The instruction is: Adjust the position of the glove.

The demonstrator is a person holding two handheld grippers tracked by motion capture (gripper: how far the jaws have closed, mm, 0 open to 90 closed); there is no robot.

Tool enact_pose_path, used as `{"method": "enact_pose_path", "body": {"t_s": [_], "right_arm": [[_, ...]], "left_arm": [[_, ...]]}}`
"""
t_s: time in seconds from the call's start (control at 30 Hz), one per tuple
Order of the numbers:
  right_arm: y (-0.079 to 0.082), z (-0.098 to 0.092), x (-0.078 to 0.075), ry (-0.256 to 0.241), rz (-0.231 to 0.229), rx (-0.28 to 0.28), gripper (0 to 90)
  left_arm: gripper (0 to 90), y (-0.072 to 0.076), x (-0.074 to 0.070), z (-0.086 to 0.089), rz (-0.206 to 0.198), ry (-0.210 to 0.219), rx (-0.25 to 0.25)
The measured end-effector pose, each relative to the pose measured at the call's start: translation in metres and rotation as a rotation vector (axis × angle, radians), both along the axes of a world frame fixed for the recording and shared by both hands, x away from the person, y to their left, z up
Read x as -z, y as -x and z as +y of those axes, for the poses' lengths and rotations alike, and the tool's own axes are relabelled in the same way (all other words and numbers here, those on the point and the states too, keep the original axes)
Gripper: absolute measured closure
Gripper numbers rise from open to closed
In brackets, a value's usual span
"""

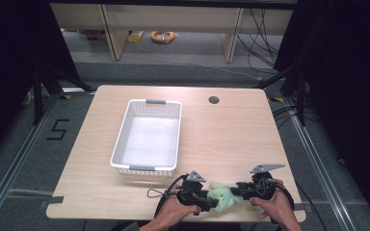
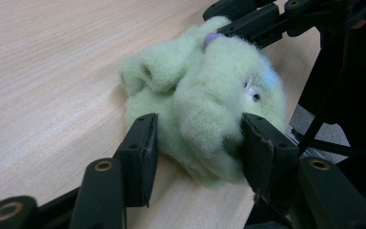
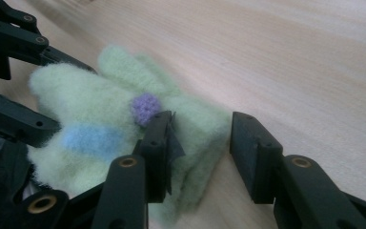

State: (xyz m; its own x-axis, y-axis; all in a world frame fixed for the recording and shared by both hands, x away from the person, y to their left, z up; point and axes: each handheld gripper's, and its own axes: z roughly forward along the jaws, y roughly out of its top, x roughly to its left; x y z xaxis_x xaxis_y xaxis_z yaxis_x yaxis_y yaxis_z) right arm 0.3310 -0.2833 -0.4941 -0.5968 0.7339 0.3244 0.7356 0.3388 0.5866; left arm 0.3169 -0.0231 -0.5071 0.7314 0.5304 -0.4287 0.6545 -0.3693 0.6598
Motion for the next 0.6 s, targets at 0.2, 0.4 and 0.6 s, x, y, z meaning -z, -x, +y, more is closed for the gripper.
{"method": "enact_pose_path", "body": {"t_s": [0.2, 0.4, 0.6], "right_arm": [[-0.0023, -0.0025, 0.0031, -0.041, 0.039, -0.014, 63.0], [-0.003, -0.0037, 0.0062, -0.078, 0.057, -0.006, 66.0], [-0.0029, -0.0023, 0.0055, -0.084, 0.046, -0.039, 75.4]], "left_arm": [[54.6, -0.0011, 0.0023, -0.0003, 0.01, 0.013, 0.013], [63.9, 0.0002, 0.0042, -0.0005, 0.023, 0.037, 0.005], [73.0, -0.0007, 0.006, 0.001, 0.036, 0.066, 0.024]]}}
